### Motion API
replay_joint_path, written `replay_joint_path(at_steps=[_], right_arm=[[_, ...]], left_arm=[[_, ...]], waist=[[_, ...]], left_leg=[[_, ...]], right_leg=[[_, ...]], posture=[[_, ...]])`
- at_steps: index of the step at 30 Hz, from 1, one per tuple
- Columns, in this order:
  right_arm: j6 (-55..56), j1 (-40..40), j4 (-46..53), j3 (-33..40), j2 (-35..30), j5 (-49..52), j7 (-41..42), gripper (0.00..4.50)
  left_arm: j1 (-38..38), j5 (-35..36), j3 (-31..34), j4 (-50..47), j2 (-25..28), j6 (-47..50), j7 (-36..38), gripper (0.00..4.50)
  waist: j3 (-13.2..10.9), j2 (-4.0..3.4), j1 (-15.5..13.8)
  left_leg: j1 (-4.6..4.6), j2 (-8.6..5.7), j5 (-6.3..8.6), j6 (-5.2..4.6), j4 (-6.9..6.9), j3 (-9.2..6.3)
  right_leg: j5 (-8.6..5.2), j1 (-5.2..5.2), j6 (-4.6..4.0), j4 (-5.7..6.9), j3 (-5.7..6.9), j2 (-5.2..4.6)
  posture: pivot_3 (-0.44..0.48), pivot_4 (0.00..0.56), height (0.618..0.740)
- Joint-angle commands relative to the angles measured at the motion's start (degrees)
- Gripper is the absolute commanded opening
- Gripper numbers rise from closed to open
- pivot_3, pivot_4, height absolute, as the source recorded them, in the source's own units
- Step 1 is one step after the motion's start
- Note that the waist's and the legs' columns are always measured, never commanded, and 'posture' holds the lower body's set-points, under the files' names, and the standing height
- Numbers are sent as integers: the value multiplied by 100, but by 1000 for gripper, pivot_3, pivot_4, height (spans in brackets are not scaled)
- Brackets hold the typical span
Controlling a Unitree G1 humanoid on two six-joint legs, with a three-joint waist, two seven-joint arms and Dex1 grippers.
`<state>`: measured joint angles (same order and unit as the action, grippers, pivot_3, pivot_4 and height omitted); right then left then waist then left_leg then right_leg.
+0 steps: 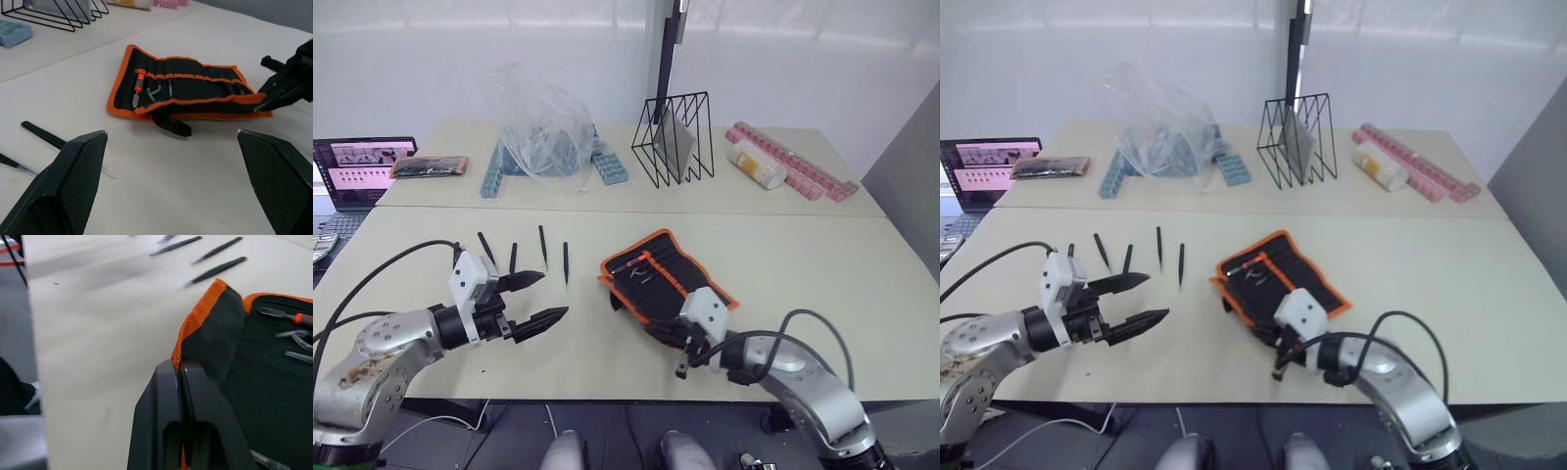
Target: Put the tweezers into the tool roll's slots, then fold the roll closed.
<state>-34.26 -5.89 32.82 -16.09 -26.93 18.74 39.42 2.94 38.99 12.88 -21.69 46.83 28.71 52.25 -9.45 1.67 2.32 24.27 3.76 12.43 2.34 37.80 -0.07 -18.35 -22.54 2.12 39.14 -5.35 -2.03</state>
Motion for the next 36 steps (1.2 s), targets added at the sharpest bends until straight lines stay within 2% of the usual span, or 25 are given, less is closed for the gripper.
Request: replay_joint_path(at_steps=[1, 4, 9, 14, 17, 20, 24, 25, 28, 31, 36], right_arm=[[-54, 62, 275, -297, 67, -33, -98, 17], [-76, 66, 198, -473, 57, -129, -151, 17], [-121, -219, -110, -506, 184, -108, -112, 17], [-34, -595, -609, -625, 455, -116, -13, 17], [-16, -786, -789, -570, 511, -92, 85, 0], [49, -899, -935, -494, 497, -41, 247, 0], [53, -906, -953, -505, 443, -6, 438, 0], [35, -898, -915, -478, 421, 41, 497, 0], [88, -899, -952, -373, 303, 132, 687, 0], [122, -972, -1030, -401, 243, 145, 818, 0], [200, -1069, -1151, -468, 240, 122, 1008, 0]], left_arm=[[240, -126, -58, 149, 227, -26, 297, 4500], [696, -572, -400, 565, 333, -253, 463, 4500], [1915, -546, -962, 1063, -40, 240, 464, 4500], [2235, -624, -1350, 1175, -238, 400, 679, 4500], [2282, -744, -1471, 1256, -367, 420, 618, 3723], [2352, -678, -1335, 1272, -459, 498, 541, 2648], [2300, -744, -1184, 1320, -314, 448, 616, 1374], [2281, -796, -1171, 1337, -231, 390, 688, 1374], [2362, -1334, -1372, 1787, 160, -417, 1233, 1374], [2744, -1830, -1604, 2628, 308, -1374, 1817, 1374], [3712, -2583, -2098, 4188, 123, -3336, 2874, 1374]], waist=[[0, 0, 0], [0, 0, -34], [-2, 5, -102], [-2, 4, -94], [-2, 4, -104], [-2, 5, -126], [-2, 4, -137], [-2, 4, -137], [-2, 4, -132], [-2, 4, -153], [-2, 4, -209]], left_leg=[[0, 0, 0, 0, 0, 0], [0, -1, 0, 0, 0, -1], [1, -2, 0, 0, 5, -1], [0, -1, 0, -1, 6, -1], [2, 3, 0, -2, 6, -7], [5, 2, 0, -2, 6, -7], [5, 2, 0, -2, 6, -8], [5, 2, 0, -2, 6, -8], [3, 3, 0, -2, 6, -7], [2, 3, 0, -2, 6, -6], [7, 0, 0, -1, 8, -5]], right_leg=[[0, 0, 0, -1, 0, -1], [0, 0, 0, -1, 2, -1], [0, 3, 1, -4, 3, 1], [0, 3, 1, 0, 0, 4], [1, -3, 0, 8, 0, 10], [1, -4, 0, 8, 1, 10], [1, -3, 0, 8, 1, 9], [1, -3, 0, 8, 1, 9], [1, -3, -1, 8, 1, 10], [0, -3, -1, 8, 2, 11], [0, 0, -1, -1, 4, 10]], posture=[[0, 150, 705], [0, 150, 705], [0, 150, 705], [0, 150, 705], [0, 150, 705], [0, 150, 705], [0, 150, 705], [0, 150, 705], [0, 150, 705], [0, 150, 705], [0, 150, 705]])
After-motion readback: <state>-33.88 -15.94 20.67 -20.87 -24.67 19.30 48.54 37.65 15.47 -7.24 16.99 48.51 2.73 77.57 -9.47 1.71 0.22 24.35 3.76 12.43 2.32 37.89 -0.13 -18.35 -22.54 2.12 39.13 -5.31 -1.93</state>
